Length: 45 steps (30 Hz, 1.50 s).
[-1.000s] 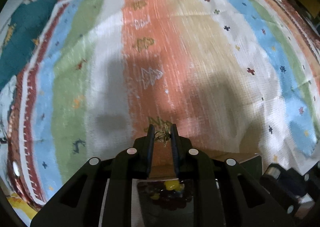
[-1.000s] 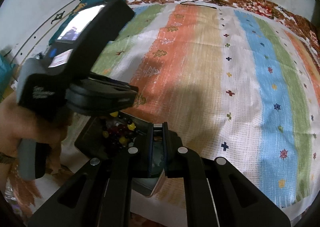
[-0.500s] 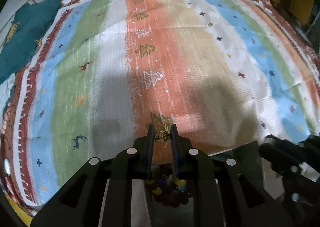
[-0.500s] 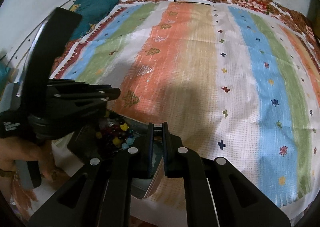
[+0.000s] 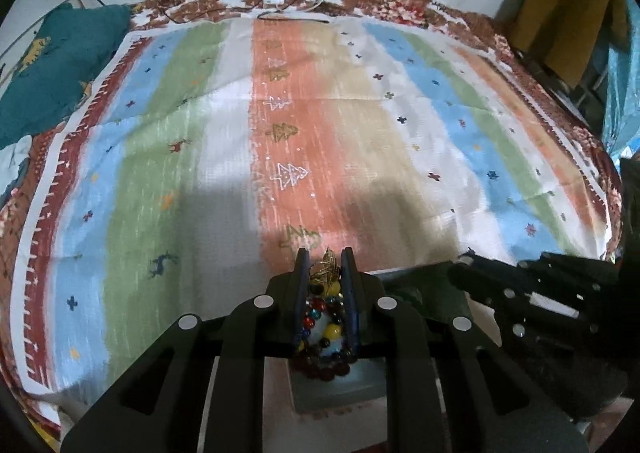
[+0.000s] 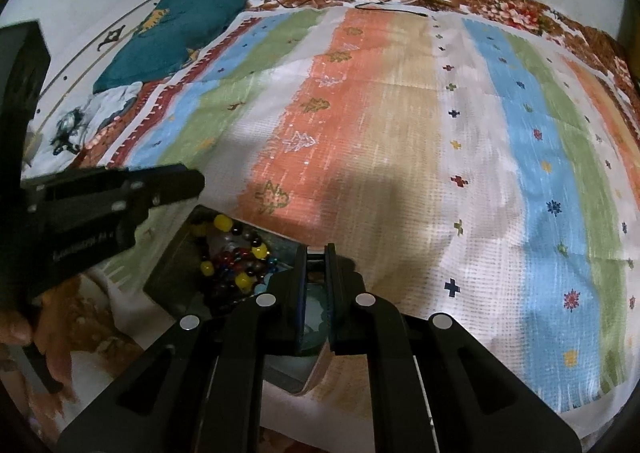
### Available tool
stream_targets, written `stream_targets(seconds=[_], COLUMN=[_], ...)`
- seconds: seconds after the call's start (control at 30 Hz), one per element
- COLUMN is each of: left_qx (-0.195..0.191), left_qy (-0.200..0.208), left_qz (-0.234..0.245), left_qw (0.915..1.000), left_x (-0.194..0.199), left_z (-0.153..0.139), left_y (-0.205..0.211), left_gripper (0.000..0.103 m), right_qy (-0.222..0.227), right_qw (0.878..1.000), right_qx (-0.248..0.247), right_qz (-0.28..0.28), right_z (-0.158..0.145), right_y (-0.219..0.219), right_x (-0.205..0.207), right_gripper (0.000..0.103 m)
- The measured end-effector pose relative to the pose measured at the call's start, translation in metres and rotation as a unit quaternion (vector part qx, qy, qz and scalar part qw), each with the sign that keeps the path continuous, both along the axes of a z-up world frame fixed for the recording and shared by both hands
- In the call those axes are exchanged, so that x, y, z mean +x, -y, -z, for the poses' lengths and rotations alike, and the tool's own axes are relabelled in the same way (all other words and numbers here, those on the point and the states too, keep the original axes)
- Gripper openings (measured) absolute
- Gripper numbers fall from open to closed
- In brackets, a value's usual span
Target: Organize jewelry
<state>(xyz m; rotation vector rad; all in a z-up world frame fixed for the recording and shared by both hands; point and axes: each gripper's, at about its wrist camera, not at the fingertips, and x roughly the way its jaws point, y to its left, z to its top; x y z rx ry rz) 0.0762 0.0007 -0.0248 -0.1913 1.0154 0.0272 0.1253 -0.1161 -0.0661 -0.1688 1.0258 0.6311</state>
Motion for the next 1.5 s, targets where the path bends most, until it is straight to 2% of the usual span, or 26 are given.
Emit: stream_targets(seconds=[0.07, 0.2, 0.33, 0.6, 0.63, 0.67, 0.7, 0.73, 0.87, 0.93, 0.97, 1.03, 1.1, 1.2, 1.27, 1.33, 1.4, 1.5], left_qx=[0.006, -0.008, 0.008, 0.017, 0.017, 0.016, 0.015, 0.014, 0.013, 0.01, 0.009, 0.01, 0.017, 0.017, 0.019, 0.026, 0.032, 0.033], left_qy=[0.011, 0.026, 0.048, 0.046, 0.047, 0.049, 0.051, 0.052, 0.047, 0.048, 0.049, 0.052, 0.059, 0.066, 0.064, 0.064, 0.067, 0.074], left_qz=[-0.001, -0.001, 0.004, 0.003, 0.003, 0.002, 0.001, 0.0, -0.001, -0.004, -0.005, -0.007, -0.013, -0.011, -0.009, -0.009, -0.01, -0.004], left_qw=[0.9999, 0.9996, 0.9988, 0.9988, 0.9987, 0.9987, 0.9986, 0.9985, 0.9988, 0.9988, 0.9987, 0.9986, 0.998, 0.9976, 0.9978, 0.9976, 0.9971, 0.9967], left_x=[-0.007, -0.019, -0.031, -0.035, -0.035, -0.035, -0.036, -0.036, -0.036, -0.037, -0.037, -0.039, -0.042, -0.05, -0.054, -0.058, -0.061, -0.066], left_z=[0.001, -0.003, -0.007, -0.006, -0.006, -0.007, -0.006, -0.007, -0.005, -0.006, -0.007, -0.009, -0.011, -0.012, -0.011, -0.011, -0.011, -0.013], left_y=[0.002, 0.001, 0.006, 0.009, 0.008, 0.008, 0.007, 0.007, 0.005, 0.003, 0.002, 0.001, 0.0, -0.002, -0.001, 0.001, 0.002, 0.005], left_gripper=[0.015, 0.015, 0.015, 0.016, 0.02, 0.025, 0.033, 0.034, 0.036, 0.046, 0.047, 0.05, 0.051, 0.064, 0.066, 0.076, 0.08, 0.093], right_qy=[0.002, 0.007, 0.008, 0.001, -0.002, -0.004, -0.005, -0.004, 0.005, 0.001, 0.001, 0.005, 0.016, 0.023, 0.023, 0.026, 0.031, 0.039], right_qw=[1.0, 1.0, 1.0, 1.0, 1.0, 1.0, 1.0, 1.0, 1.0, 1.0, 1.0, 1.0, 1.0, 1.0, 0.999, 0.999, 0.999, 0.999], right_qx=[0.002, 0.001, 0.003, 0.008, 0.008, 0.007, 0.007, 0.008, 0.008, 0.008, 0.007, 0.008, 0.008, 0.011, 0.019, 0.021, 0.023, 0.024], right_qz=[-0.003, -0.006, -0.007, -0.02, -0.02, -0.019, -0.018, -0.016, -0.015, -0.01, -0.009, -0.003, 0.009, 0.018, 0.022, 0.025, 0.029, 0.026], right_z=[-0.001, 0.0, -0.001, 0.0, 0.0, 0.001, 0.001, 0.001, -0.003, -0.001, -0.001, -0.002, -0.004, -0.005, -0.006, -0.007, -0.009, -0.01], right_y=[-0.001, -0.002, -0.001, -0.005, -0.006, -0.006, -0.005, -0.005, -0.003, 0.001, 0.002, 0.006, 0.012, 0.021, 0.027, 0.03, 0.033, 0.033], right_x=[-0.003, -0.01, -0.012, -0.017, -0.017, -0.016, -0.016, -0.016, -0.019, -0.019, -0.019, -0.019, -0.02, -0.025, -0.028, -0.03, -0.033, -0.038], right_gripper=[0.009, 0.009, 0.009, 0.01, 0.01, 0.015, 0.031, 0.038, 0.041, 0.041, 0.041, 0.047, 0.057, 0.066, 0.07, 0.071, 0.078, 0.086])
